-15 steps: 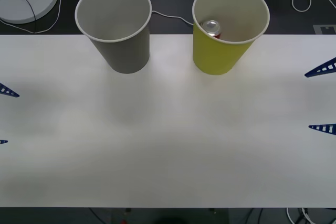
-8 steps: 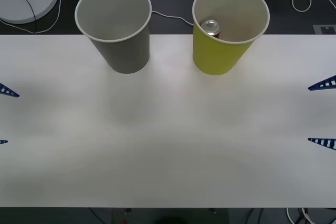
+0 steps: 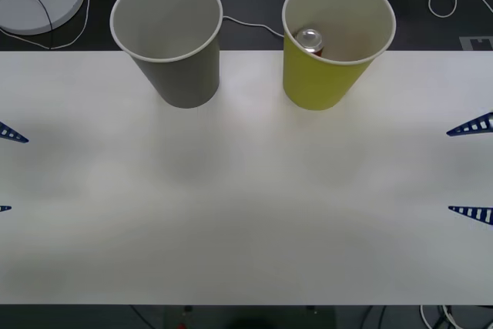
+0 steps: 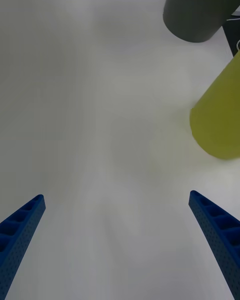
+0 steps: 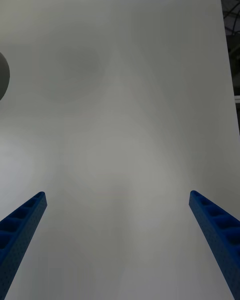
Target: Put the can into the green bin and the plastic bottle into the gray bin
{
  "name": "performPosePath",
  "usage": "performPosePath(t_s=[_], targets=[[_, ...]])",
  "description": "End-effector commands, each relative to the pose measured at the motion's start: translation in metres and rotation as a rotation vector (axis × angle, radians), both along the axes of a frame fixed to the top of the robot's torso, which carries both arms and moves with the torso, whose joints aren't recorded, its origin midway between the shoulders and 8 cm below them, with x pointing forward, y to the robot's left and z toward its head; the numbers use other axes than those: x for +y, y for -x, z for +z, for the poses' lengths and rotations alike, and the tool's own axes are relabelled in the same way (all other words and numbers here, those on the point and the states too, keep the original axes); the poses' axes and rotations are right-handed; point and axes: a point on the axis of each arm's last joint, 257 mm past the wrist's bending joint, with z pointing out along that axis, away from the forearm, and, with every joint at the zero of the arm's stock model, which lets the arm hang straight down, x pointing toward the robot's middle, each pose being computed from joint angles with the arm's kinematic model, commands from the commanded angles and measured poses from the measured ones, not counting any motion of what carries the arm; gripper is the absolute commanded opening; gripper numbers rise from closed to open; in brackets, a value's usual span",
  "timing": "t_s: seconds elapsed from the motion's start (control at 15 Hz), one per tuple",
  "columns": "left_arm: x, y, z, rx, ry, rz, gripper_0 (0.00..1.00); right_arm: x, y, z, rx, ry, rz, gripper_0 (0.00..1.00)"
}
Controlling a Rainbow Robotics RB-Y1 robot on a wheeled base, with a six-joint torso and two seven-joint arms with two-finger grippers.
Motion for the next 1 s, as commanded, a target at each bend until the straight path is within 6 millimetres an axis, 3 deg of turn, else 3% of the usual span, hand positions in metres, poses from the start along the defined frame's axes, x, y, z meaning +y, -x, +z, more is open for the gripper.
performPosePath(t_s=[0.07, 0.4, 1.0], targets=[[0.000, 0.000, 0.000, 0.000, 0.000, 0.000, 1.00, 0.009, 0.000, -0.004, -0.005, -0.013, 0.028, 1.00], [0.000, 0.000, 0.000, 0.000, 0.000, 0.000, 1.00, 0.027, 0.007, -0.015, 0.006, -0.054, 0.077, 1.00], [0.000, 0.000, 0.000, 0.000, 0.000, 0.000, 1.00, 0.031, 0.010, -0.020, 0.019, -0.060, 0.089, 1.00]])
